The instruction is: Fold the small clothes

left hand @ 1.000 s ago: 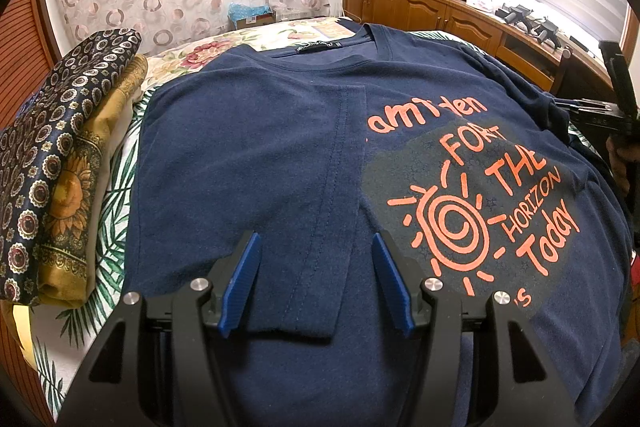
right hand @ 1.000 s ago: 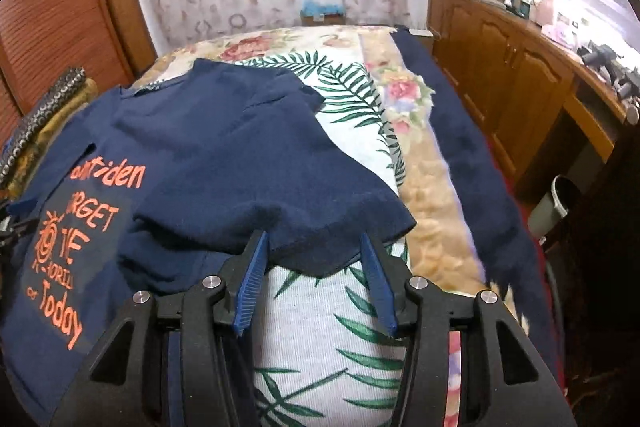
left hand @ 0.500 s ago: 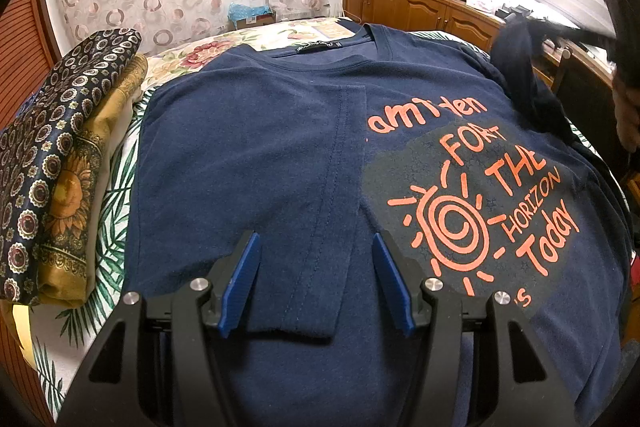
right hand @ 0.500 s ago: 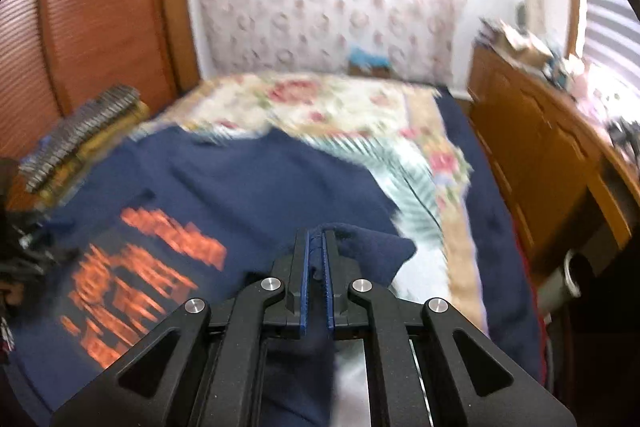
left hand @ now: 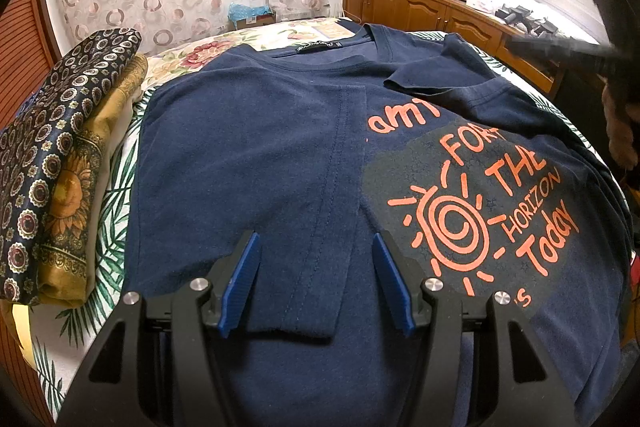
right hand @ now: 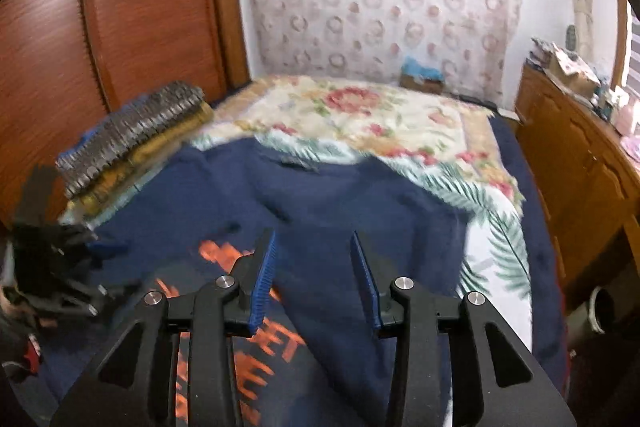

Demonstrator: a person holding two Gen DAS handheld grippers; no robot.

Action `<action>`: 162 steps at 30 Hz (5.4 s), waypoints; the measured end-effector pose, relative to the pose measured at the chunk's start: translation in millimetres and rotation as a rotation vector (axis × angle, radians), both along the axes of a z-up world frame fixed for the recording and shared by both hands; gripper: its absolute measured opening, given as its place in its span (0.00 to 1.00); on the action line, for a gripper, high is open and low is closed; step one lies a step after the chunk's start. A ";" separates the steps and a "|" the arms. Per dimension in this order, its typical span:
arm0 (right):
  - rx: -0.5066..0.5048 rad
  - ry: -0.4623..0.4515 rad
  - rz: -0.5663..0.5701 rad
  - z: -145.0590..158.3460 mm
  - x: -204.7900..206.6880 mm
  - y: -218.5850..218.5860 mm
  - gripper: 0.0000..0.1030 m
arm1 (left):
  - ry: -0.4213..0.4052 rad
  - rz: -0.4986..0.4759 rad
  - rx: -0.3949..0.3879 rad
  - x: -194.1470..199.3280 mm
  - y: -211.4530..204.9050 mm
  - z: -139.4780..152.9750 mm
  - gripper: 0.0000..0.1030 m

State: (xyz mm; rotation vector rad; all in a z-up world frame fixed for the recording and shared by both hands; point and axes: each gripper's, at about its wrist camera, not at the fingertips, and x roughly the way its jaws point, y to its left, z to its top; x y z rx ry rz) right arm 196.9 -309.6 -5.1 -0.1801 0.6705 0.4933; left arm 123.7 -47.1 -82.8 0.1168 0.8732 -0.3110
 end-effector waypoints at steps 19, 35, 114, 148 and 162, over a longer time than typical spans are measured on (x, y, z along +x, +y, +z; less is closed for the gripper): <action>0.002 0.078 0.001 -40.2 -17.6 -21.0 0.05 | 0.000 0.000 0.000 0.1 0.2 -0.1 0.56; -0.031 0.113 0.092 -57.4 -85.6 -11.4 0.33 | 0.000 0.001 0.000 -0.3 0.1 -0.2 0.57; -0.021 0.201 -0.190 -60.9 95.3 -59.3 0.59 | 0.184 0.128 0.061 177.8 70.1 17.0 0.03; 0.223 -0.081 -0.014 47.7 -58.6 -66.4 0.04 | -0.335 0.039 -0.154 -88.9 93.6 132.6 0.02; 0.178 -0.061 0.000 58.7 -161.7 -100.3 0.04 | -0.226 0.039 -0.136 -170.1 100.8 117.2 0.08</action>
